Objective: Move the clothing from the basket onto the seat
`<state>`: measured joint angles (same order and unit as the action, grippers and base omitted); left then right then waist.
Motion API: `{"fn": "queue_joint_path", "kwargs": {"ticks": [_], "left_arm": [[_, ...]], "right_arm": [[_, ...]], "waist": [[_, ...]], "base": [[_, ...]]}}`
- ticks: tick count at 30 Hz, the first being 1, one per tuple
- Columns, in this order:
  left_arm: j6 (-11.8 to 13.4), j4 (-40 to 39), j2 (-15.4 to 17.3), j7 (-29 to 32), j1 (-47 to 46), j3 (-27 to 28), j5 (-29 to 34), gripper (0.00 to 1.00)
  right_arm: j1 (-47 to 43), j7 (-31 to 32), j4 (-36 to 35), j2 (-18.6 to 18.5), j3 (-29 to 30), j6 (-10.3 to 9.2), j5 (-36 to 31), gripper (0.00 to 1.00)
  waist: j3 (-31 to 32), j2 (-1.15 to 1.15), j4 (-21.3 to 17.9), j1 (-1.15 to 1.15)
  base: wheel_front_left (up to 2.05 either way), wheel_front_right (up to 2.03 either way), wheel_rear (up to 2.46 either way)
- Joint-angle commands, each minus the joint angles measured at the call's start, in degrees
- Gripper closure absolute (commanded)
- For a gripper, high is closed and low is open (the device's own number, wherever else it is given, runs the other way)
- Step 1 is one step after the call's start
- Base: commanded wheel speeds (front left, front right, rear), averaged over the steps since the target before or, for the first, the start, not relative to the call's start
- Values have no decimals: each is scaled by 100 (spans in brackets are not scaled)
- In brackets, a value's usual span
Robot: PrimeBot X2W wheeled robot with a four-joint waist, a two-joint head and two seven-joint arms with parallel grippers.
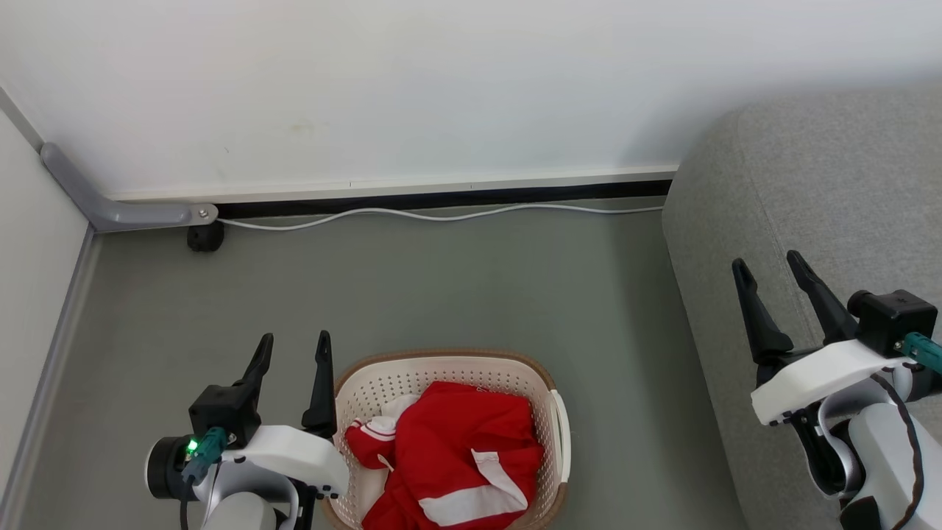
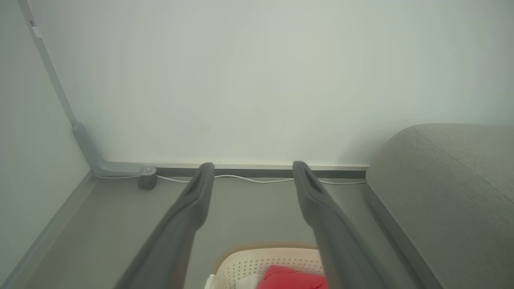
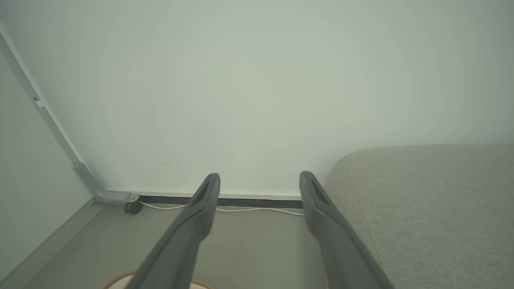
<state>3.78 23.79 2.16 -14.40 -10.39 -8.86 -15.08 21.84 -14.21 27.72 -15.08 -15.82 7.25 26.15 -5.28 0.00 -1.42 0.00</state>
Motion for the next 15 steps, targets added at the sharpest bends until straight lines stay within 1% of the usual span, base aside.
{"fn": "queue_joint_path", "kwargs": {"ticks": [1, 8, 15], "left_arm": [[83, -176, 72, -60, -283, 101, -76, 0], [224, -220, 72, -60, -423, -181, -224, 0], [531, -288, 72, -60, -609, -616, -512, 0]], "right_arm": [[161, -79, -209, -105, -58, 24, -12, 0], [246, -79, -564, -245, 46, 24, 17, 0], [364, -79, -1053, -453, 218, 24, 76, 0]], "waist": [[-114, 0, -3, 0], [-581, 0, 4, 0], [-1242, 0, 1, 0]], "base": [[0, 0, 0], [0, 0, 0], [0, 0, 0]]}}
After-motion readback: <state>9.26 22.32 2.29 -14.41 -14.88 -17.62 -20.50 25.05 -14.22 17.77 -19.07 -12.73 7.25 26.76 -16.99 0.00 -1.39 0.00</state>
